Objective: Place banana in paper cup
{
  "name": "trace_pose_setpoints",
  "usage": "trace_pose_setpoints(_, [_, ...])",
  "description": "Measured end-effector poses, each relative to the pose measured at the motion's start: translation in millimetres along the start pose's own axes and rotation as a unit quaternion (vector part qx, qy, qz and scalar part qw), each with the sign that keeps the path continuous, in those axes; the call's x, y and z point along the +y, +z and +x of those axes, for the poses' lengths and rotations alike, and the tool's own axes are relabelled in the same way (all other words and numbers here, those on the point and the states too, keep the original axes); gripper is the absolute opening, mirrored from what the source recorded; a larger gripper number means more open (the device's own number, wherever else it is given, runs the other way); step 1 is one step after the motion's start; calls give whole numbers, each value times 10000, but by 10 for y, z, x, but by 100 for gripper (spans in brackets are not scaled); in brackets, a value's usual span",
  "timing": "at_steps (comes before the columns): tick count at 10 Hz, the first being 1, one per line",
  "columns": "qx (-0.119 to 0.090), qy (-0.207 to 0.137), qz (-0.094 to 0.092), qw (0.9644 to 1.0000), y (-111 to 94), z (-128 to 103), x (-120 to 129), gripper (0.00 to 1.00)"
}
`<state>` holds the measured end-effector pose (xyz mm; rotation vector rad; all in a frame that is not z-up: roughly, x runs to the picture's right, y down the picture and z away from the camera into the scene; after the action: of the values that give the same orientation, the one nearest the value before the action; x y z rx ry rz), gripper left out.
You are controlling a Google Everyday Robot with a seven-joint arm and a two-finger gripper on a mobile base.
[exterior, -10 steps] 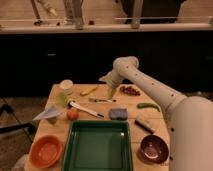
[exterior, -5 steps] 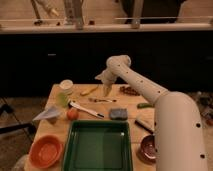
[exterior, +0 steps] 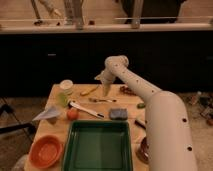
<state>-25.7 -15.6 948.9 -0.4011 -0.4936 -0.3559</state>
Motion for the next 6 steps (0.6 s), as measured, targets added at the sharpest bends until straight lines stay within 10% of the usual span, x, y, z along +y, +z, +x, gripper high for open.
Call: trace_pose_setpoints(6, [-96,-169,-218,9996,282,-52,-223,80])
